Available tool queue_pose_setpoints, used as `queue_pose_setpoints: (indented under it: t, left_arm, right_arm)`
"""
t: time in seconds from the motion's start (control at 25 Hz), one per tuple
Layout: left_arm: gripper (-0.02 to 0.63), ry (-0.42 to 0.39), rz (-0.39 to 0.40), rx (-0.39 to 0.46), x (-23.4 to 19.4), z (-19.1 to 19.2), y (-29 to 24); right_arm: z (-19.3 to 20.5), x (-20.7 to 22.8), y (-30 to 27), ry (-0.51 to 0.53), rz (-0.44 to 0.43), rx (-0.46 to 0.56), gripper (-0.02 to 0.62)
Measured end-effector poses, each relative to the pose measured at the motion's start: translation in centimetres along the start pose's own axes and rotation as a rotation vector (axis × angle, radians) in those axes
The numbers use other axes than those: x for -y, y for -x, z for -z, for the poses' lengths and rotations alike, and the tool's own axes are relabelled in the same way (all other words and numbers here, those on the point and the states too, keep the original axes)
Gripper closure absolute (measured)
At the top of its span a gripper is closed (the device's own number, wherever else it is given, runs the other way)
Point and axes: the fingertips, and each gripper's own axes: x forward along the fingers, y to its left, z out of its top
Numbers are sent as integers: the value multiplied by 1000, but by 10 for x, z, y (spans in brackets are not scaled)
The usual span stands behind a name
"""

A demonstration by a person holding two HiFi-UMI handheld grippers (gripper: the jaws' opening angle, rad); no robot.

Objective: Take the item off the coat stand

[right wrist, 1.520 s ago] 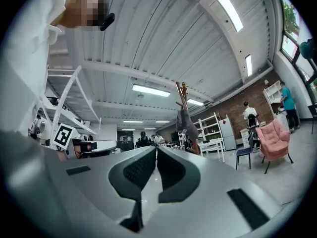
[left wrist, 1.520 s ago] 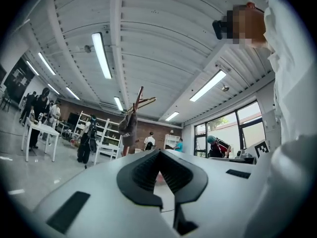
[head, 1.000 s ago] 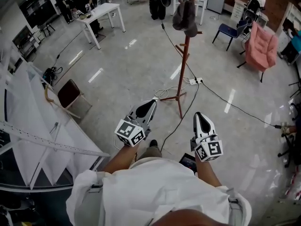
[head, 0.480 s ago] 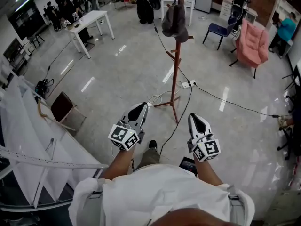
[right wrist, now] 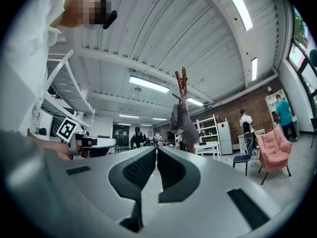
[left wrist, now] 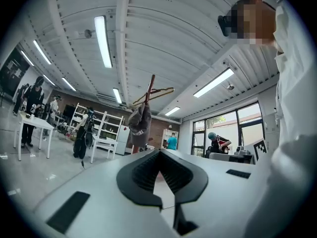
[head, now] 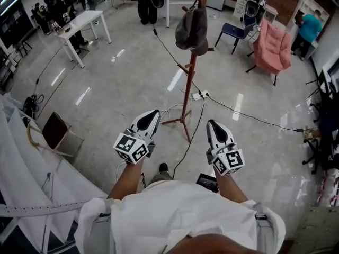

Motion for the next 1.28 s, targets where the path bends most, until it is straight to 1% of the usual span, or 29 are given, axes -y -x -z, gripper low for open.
queue_pose_setpoints:
  t: [0.12, 0.24, 0.4, 0.56, 0.68, 0.76, 0.84, 0.96, 1.04, 1.16, 1.28]
  left_arm:
    - [594, -15, 20, 11, -35, -17, -27]
    - [594, -13, 35, 6, -64, -33, -48]
    - [592, -22, 97, -8, -87, -46, -82]
    - [592, -16, 135, -6, -107, -52, -92]
    - [592, -30, 172, -3, -123, -55, -109]
    - [592, -39, 181, -7, -131, -55, -124]
    - [589, -36, 198, -9, -133, -56, -137]
    - [528, -63, 218, 0, -125, -70, -154]
    - [526, -85, 221, 15, -117, -84, -164]
    - [523, -112, 228, 31, -103, -101, -177]
    - [504, -96, 269, 30, -89, -121, -194]
  right_arm:
    - [-8, 14, -40, 29, 15, 10, 569]
    - [-16, 28, -72, 42, 40, 13, 569]
    - [-31, 50, -105, 63, 66, 12, 568]
    - [-35, 53, -133, 63, 45, -1, 568]
    - [-51, 57, -156, 87, 30, 33, 568]
    - [-62, 63, -169, 106, 4, 45, 568]
    - [-72, 67, -177, 142, -33, 37, 555]
    - [-91, 79, -189, 196, -73, 24, 495]
    - [-106, 88, -198, 228, -101, 13, 483]
    - [-126, 98, -208, 250, -143, 12, 469]
    - [-151, 104, -218, 255, -182, 30, 456]
